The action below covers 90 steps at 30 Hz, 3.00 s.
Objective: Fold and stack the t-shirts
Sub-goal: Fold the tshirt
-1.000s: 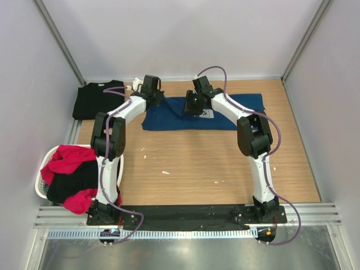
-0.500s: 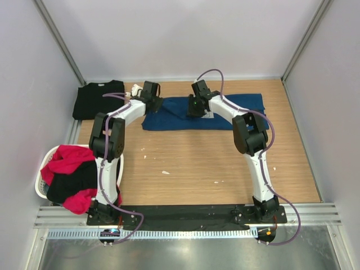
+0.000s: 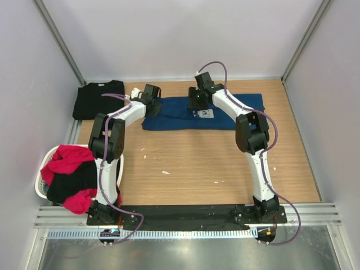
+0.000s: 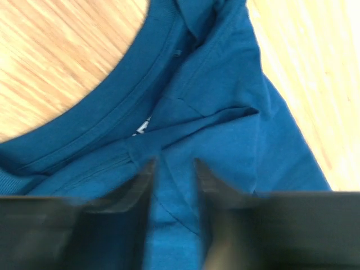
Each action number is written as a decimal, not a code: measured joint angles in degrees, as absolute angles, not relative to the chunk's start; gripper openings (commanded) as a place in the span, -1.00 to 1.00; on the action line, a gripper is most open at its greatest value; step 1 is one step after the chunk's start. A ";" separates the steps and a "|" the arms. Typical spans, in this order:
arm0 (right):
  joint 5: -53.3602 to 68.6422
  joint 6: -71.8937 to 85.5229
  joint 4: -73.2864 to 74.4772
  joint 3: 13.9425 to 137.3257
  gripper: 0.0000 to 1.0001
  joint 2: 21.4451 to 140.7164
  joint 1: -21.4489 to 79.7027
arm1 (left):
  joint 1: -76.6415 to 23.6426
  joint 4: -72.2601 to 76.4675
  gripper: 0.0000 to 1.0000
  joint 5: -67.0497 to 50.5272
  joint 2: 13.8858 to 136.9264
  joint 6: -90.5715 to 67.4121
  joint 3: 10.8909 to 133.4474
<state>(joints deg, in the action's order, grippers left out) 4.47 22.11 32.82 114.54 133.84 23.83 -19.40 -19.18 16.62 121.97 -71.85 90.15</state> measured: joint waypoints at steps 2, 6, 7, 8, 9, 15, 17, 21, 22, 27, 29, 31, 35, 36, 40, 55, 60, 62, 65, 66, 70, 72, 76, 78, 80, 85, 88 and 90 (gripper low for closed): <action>5.30 20.51 33.58 115.79 0.34 133.36 22.96 | -19.46 -19.86 0.18 16.99 121.86 -71.07 90.21; 7.20 17.02 35.03 116.14 0.88 130.32 20.18 | -19.59 -21.63 0.56 16.99 120.18 -69.76 90.35; 7.66 15.16 35.14 116.14 0.89 129.32 19.14 | -19.73 -22.26 0.62 16.97 119.28 -69.56 90.74; 7.77 12.62 35.14 116.11 0.89 128.05 17.89 | -19.88 -22.72 0.64 17.04 118.58 -69.67 91.29; 7.53 10.20 34.98 116.01 0.88 127.26 17.06 | -20.08 -23.14 0.66 17.15 117.78 -69.82 92.27; 3.75 -9.72 30.50 107.44 0.92 121.86 12.80 | -23.14 -23.18 0.74 18.52 116.27 -72.77 100.18; 3.57 -15.99 29.56 103.77 0.92 121.78 12.21 | -24.93 -23.22 0.75 19.20 117.21 -73.78 102.43; 7.31 -24.25 29.34 98.89 0.93 122.41 10.63 | -27.88 -23.07 0.76 19.99 121.21 -75.44 105.62; 8.29 -25.78 29.10 98.00 0.93 122.41 10.07 | -28.49 -23.07 0.76 19.97 122.34 -76.03 105.80; 10.00 -33.17 26.48 96.97 0.91 122.41 6.81 | -29.10 -24.40 0.75 20.16 128.01 -78.22 105.82; 10.00 -35.94 24.56 96.44 0.87 122.41 5.80 | -28.80 -24.80 0.75 20.38 129.75 -78.98 105.86; 10.00 -37.67 22.90 95.24 0.88 122.48 5.45 | -28.56 -25.71 0.75 20.40 131.24 -79.40 106.24; 9.82 -39.44 20.29 91.05 0.88 123.17 5.85 | -28.32 -27.24 0.75 20.56 132.57 -80.09 107.87; 9.91 -39.86 19.25 90.41 0.87 123.00 5.91 | -28.25 -27.33 0.75 20.60 132.60 -80.20 108.07; 8.75 -40.51 15.75 87.83 0.87 122.02 6.07 | -27.99 -28.14 0.75 20.86 132.68 -80.36 108.31; 5.52 -37.45 14.15 69.84 0.88 108.97 15.05 | -24.43 -28.99 0.71 19.07 140.38 -73.93 119.87; 7.20 -30.76 18.85 66.37 0.90 105.71 20.23 | -23.53 -28.49 0.65 15.81 144.24 -72.34 125.71; 8.29 -27.99 19.03 64.64 0.96 104.62 21.56 | -23.14 -27.44 0.64 13.76 145.60 -71.94 127.50; 8.49 -23.31 19.16 62.63 0.98 103.24 23.77 | -22.72 -25.87 0.63 10.79 147.02 -71.72 129.23; 8.08 -21.58 19.16 62.26 0.98 102.96 24.64 | -22.68 -25.47 0.63 9.98 147.28 -71.66 129.58; 6.24 -13.47 19.18 61.63 0.99 102.56 29.50 | -22.59 -23.62 0.62 7.25 148.14 -71.55 130.21; 5.08 -9.74 19.33 61.71 1.00 102.48 32.18 | -22.57 -22.44 0.61 6.11 148.70 -71.61 130.61; 3.99 -2.57 20.49 62.70 0.99 102.63 36.88 | -22.52 -20.75 0.61 3.81 150.41 -71.79 132.46; 3.09 0.89 22.92 64.64 0.99 103.68 38.68 | -22.52 -19.90 0.61 3.03 151.11 -71.88 133.27; 1.91 3.90 25.87 68.23 0.99 106.04 40.23 | -22.52 -19.42 0.61 2.39 151.70 -71.92 133.97; 0.19 9.78 28.62 71.88 0.99 108.51 42.39 | -22.52 -18.22 0.61 1.21 152.86 -71.99 135.24; -0.10 11.99 29.26 72.16 0.99 108.51 42.94 | -22.50 -17.67 0.61 0.58 153.10 -71.85 135.41; 0.23 13.19 30.37 72.71 0.99 108.71 43.03 | -22.48 -17.50 0.61 0.27 153.27 -71.48 135.66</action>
